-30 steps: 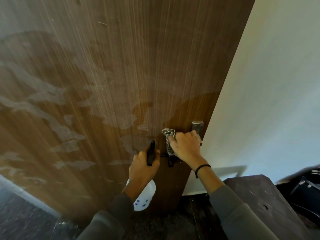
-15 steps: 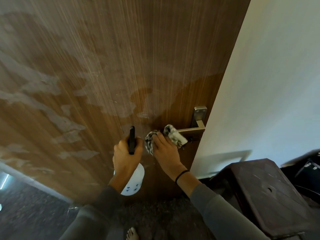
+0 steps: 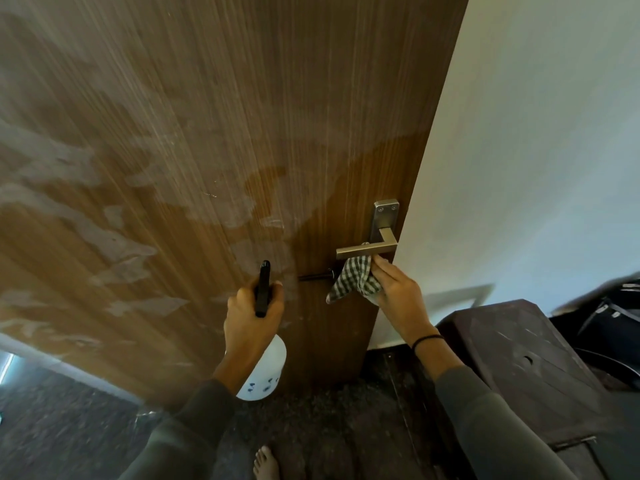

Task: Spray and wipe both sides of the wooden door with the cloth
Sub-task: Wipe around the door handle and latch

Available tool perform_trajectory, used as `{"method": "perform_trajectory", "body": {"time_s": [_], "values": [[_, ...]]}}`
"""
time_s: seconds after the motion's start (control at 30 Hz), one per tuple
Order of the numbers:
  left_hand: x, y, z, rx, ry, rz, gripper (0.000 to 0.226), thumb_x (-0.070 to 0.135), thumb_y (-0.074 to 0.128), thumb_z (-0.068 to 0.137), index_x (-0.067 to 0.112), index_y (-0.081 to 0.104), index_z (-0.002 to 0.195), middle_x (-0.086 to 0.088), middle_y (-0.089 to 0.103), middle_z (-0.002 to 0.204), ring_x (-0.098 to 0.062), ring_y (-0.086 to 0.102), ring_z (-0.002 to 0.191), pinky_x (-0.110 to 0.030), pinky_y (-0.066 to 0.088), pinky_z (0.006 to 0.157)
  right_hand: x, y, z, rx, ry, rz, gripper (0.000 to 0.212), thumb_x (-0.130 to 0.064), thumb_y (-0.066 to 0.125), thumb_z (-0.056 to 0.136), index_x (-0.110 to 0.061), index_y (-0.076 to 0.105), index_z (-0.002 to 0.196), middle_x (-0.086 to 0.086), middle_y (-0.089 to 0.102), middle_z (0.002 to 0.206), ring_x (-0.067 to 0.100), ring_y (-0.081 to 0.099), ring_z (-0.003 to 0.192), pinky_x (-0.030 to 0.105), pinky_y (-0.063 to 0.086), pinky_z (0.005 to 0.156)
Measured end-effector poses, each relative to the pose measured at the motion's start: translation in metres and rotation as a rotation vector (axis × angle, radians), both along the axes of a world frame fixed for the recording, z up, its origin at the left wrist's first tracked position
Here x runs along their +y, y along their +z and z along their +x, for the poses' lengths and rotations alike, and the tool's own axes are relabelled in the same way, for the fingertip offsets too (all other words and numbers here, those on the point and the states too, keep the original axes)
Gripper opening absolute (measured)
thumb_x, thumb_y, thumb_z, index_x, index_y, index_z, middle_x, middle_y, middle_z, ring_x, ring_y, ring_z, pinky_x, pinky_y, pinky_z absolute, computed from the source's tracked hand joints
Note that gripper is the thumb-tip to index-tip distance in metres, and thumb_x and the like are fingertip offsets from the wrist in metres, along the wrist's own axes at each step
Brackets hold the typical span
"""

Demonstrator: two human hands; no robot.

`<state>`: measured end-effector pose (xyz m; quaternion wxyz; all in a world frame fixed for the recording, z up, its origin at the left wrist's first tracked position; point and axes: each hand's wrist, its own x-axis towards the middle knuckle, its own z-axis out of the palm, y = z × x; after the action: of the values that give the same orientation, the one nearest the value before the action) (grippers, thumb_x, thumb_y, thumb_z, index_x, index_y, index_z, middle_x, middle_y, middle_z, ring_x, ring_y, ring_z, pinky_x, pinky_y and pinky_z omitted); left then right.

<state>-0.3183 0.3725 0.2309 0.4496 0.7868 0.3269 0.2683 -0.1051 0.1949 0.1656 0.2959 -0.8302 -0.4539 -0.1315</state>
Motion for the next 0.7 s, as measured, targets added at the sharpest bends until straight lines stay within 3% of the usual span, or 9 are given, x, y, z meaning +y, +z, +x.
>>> {"method": "perform_trajectory", "body": {"time_s": [0.07,0.13,0.27,0.37,0.47,0.53,0.6,0.7], "values": [[-0.005,0.003,0.003,-0.016,-0.005,-0.024,0.043,0.047,0.061,0.095,0.01,0.053,0.074,-0.005,0.045,0.055,-0.019,0.047,0.043,-0.036,0.042,0.047,0.001,0.003,0.0,0.095,-0.042,0.066,0.051,0.005,0.079,0.078,0.002,0.066,0.126,0.017,0.064,0.133,0.029,0.066,0.116,0.041,0.054,0.1],[-0.011,0.006,0.004,-0.027,-0.011,-0.035,0.045,0.047,0.061,0.095,0.008,0.053,0.073,-0.006,0.045,0.055,-0.021,0.047,0.043,-0.038,0.044,0.047,-0.002,0.006,0.002,0.202,-0.127,0.146,0.05,0.009,0.071,0.081,0.0,0.064,0.13,0.016,0.063,0.135,0.029,0.064,0.12,0.03,0.046,0.106],[-0.022,0.014,0.005,-0.036,-0.036,-0.025,0.039,0.032,0.062,0.1,0.004,0.057,0.075,-0.004,0.044,0.051,-0.021,0.046,0.043,-0.037,0.043,0.048,-0.01,0.032,0.018,0.369,-0.354,0.394,0.043,0.015,0.059,0.08,0.001,0.071,0.118,0.017,0.073,0.112,0.024,0.068,0.098,-0.003,0.038,0.087],[-0.027,0.014,0.005,-0.031,-0.033,-0.048,0.04,0.039,0.062,0.098,0.005,0.06,0.078,-0.002,0.046,0.051,-0.024,0.05,0.045,-0.044,0.048,0.048,-0.02,0.052,0.039,0.446,-0.533,0.562,0.038,0.007,0.059,0.084,-0.002,0.071,0.119,0.016,0.073,0.111,0.026,0.069,0.099,0.0,0.041,0.081],[-0.032,0.016,0.01,-0.025,-0.036,-0.048,0.034,0.039,0.062,0.098,0.011,0.062,0.079,0.0,0.048,0.052,-0.023,0.052,0.046,-0.047,0.052,0.051,-0.025,0.075,0.045,0.374,-0.455,0.691,0.035,0.004,0.061,0.087,-0.005,0.071,0.119,0.011,0.071,0.115,0.016,0.065,0.104,-0.003,0.043,0.082],[-0.037,0.019,0.018,-0.03,-0.045,-0.044,0.03,0.032,0.063,0.1,0.008,0.063,0.081,0.001,0.049,0.052,-0.02,0.051,0.046,-0.045,0.05,0.051,-0.023,0.091,0.045,0.27,-0.35,0.734,0.036,0.004,0.061,0.086,-0.007,0.07,0.119,0.006,0.069,0.116,0.01,0.062,0.105,0.006,0.047,0.09],[-0.045,0.023,0.027,-0.031,-0.059,-0.033,0.029,0.029,0.063,0.1,0.008,0.063,0.081,0.003,0.049,0.052,-0.013,0.049,0.045,-0.037,0.046,0.05,-0.019,0.098,0.044,0.21,-0.26,0.741,0.041,0.008,0.06,0.082,-0.007,0.068,0.12,0.006,0.066,0.117,0.009,0.06,0.107,0.013,0.049,0.093],[-0.053,0.026,0.037,-0.043,-0.094,-0.044,0.027,0.029,0.063,0.1,0.011,0.063,0.08,0.003,0.051,0.053,-0.015,0.051,0.045,-0.034,0.046,0.049,-0.015,0.082,0.035,0.19,-0.148,0.571,0.052,0.015,0.064,0.076,-0.005,0.064,0.124,0.01,0.059,0.12,0.008,0.054,0.108,0.006,0.048,0.089]]}}
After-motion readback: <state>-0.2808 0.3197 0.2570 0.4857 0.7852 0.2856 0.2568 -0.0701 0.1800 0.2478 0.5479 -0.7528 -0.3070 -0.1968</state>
